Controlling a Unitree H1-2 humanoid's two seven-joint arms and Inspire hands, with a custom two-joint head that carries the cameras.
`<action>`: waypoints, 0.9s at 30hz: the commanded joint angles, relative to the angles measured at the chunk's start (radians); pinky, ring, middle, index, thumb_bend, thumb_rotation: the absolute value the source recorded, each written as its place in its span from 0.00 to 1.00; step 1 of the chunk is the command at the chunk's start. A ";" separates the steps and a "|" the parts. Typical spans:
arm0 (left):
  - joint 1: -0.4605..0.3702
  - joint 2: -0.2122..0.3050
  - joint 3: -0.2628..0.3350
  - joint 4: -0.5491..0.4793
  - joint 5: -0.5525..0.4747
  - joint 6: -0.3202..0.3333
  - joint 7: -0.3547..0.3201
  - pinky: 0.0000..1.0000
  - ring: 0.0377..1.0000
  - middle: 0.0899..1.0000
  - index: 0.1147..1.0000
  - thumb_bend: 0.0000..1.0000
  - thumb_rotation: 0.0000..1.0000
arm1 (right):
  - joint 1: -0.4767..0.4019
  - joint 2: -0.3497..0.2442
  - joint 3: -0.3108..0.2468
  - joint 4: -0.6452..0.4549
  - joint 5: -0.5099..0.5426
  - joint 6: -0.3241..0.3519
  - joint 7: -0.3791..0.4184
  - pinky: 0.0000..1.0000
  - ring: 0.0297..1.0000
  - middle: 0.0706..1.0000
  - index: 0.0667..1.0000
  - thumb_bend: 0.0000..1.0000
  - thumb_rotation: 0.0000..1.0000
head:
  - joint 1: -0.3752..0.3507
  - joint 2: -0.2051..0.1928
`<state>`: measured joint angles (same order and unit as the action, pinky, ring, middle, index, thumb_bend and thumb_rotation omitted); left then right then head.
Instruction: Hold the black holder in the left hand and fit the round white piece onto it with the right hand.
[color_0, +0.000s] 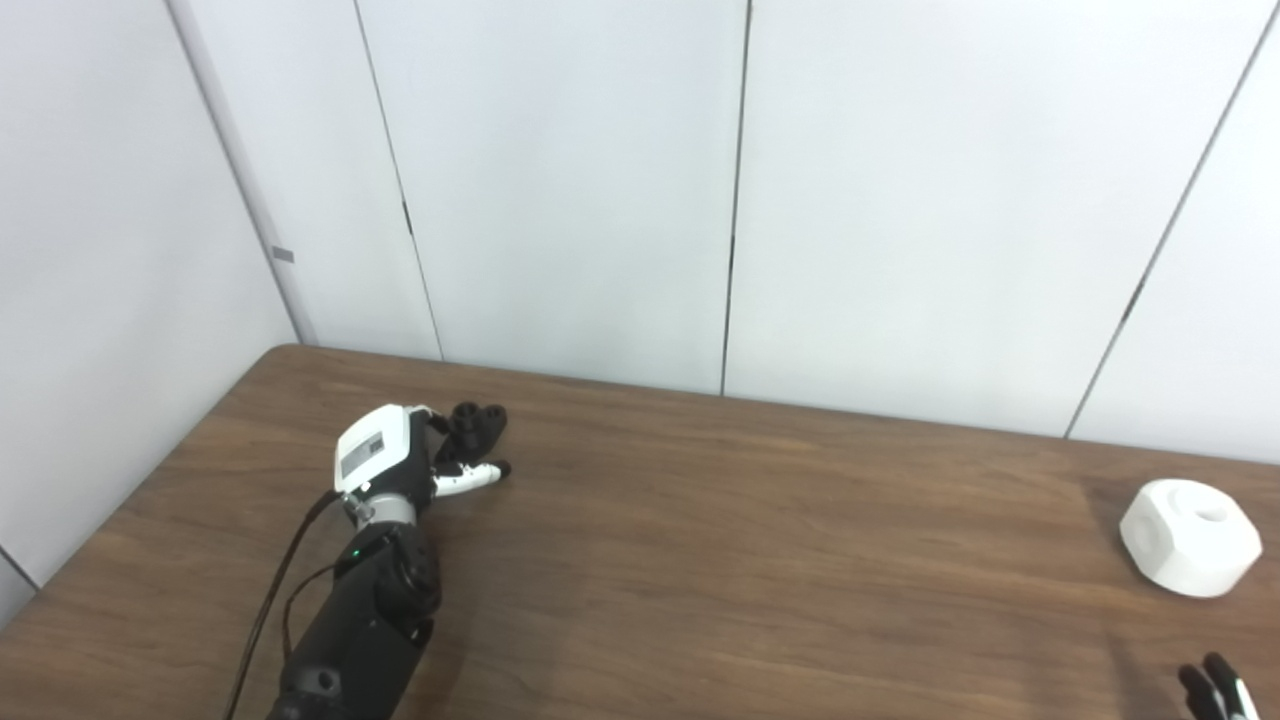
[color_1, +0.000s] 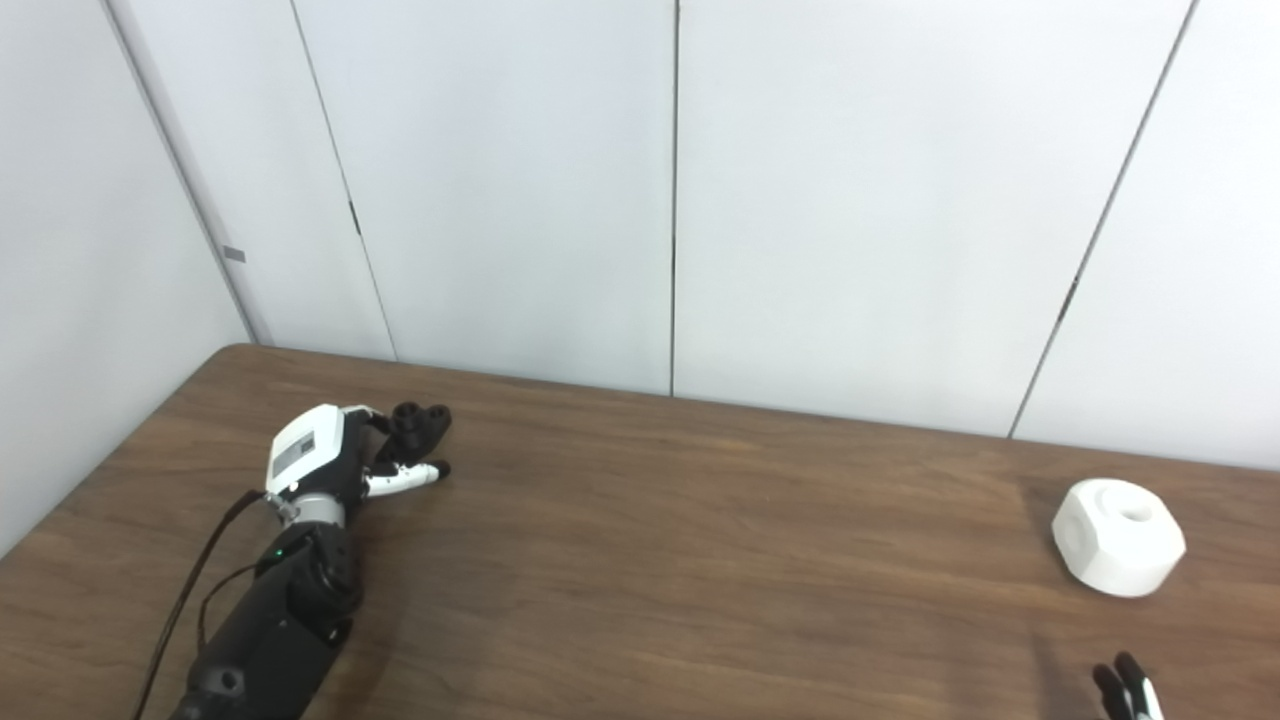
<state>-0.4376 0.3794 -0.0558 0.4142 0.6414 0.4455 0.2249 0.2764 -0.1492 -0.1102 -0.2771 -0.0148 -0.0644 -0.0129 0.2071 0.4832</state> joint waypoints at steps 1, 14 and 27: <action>-0.055 0.023 0.004 -0.005 0.000 -0.010 0.015 0.97 0.94 0.86 0.67 0.86 0.42 | 0.007 0.019 -0.005 -0.035 -0.002 -0.011 -0.011 1.00 0.99 0.96 0.98 0.52 1.00 | 0.002 0.003; -0.053 0.041 -0.008 0.012 -0.012 0.003 0.006 0.97 0.93 0.86 0.66 0.84 0.40 | 0.004 0.020 -0.001 -0.029 0.005 -0.018 -0.008 1.00 1.00 0.96 0.98 0.53 1.00 | 0.002 0.005; -0.053 0.051 -0.016 0.008 -0.016 0.003 -0.007 0.96 0.92 0.85 0.63 0.81 0.34 | 0.003 0.020 -0.003 -0.028 0.004 -0.023 -0.011 1.00 1.00 0.96 0.98 0.53 1.00 | 0.002 0.007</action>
<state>-0.4540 0.3984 -0.0718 0.4375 0.6203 0.4453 0.2202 0.2778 -0.1477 -0.1078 -0.2781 -0.0110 -0.0649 -0.0142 0.2086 0.4893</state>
